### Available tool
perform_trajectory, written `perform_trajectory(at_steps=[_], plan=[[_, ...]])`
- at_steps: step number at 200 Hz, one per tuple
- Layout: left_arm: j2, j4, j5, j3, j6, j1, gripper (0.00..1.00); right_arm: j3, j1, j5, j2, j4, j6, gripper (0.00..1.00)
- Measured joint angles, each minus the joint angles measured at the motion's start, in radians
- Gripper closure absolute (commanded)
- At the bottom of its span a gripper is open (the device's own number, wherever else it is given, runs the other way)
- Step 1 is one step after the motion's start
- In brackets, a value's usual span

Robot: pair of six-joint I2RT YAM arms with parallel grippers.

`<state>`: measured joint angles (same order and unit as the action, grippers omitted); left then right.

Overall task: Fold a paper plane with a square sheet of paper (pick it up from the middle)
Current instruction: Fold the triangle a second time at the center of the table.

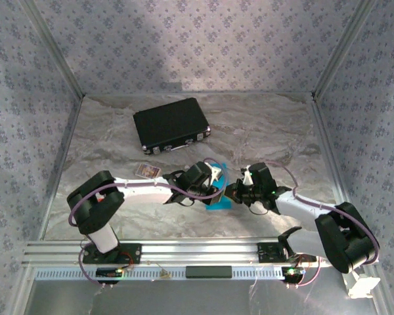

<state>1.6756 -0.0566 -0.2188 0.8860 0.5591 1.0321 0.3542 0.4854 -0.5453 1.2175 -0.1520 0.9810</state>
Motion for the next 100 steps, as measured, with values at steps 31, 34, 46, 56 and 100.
perform_trajectory(at_steps=[31,34,46,56,100], plan=[[0.002,0.0,-0.003,0.0,0.0,0.0,0.9,0.0,0.0,0.0,0.001,-0.01,0.003,1.0],[0.002,0.0,-0.003,0.0,0.0,0.0,0.91,0.0,0.0,0.0,0.001,-0.011,0.003,1.0],[0.002,0.0,-0.006,0.0,0.002,0.0,0.97,0.0,0.0,0.0,0.002,-0.012,0.003,1.0],[0.002,0.0,-0.006,0.0,0.0,-0.002,1.0,0.0,0.0,0.0,0.003,-0.013,0.003,1.0],[0.002,-0.001,-0.018,0.0,0.004,-0.011,1.0,0.002,0.001,0.049,0.003,0.044,-0.004,1.0]])
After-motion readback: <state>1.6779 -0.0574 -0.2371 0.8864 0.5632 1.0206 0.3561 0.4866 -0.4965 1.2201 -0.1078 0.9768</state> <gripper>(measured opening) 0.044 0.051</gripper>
